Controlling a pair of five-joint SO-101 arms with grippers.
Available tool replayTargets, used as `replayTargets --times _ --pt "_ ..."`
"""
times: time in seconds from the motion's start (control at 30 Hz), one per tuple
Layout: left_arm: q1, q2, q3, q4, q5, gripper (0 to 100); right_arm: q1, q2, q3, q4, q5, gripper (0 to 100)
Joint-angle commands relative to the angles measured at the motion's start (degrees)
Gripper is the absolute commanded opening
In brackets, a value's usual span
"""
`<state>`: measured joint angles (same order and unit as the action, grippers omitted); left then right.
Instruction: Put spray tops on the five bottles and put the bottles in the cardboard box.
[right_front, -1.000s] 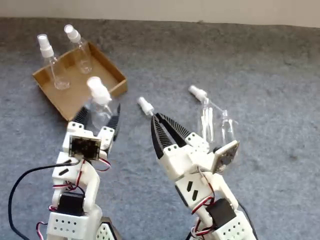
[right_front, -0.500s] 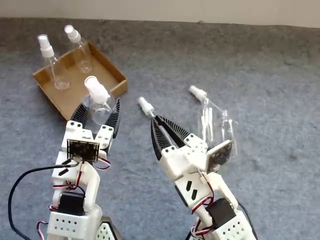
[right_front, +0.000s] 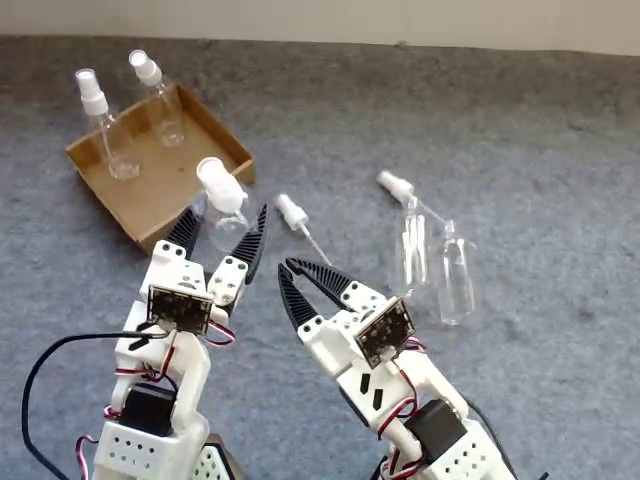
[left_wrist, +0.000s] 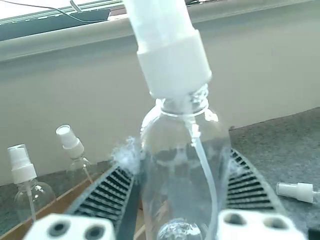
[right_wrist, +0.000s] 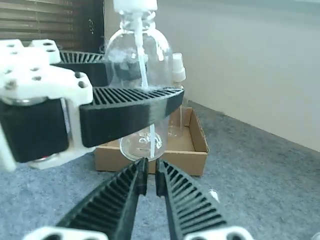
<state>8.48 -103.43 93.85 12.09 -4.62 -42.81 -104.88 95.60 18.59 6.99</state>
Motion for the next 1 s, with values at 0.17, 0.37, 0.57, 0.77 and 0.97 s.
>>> replayTargets --times 0.17,0.37,0.57,0.77,0.97 --pt "-0.9 -0.7 1.0 -18.5 14.9 5 -7.2 -0.1 9.6 3.3 1.1 1.9" --pt "4.5 -0.8 3.3 -18.7 15.1 5 -7.3 -0.1 9.6 3.3 1.1 1.9" --pt "10.3 -0.8 3.3 -14.9 15.1 5 -7.0 -0.1 9.6 3.3 1.1 1.9" --pt "13.5 -0.8 3.3 -7.5 14.9 5 -6.9 -0.1 9.6 3.5 1.1 1.9" --pt "13.6 -0.8 3.1 -2.8 15.1 5 -6.9 -0.1 9.6 5.2 1.1 1.9"
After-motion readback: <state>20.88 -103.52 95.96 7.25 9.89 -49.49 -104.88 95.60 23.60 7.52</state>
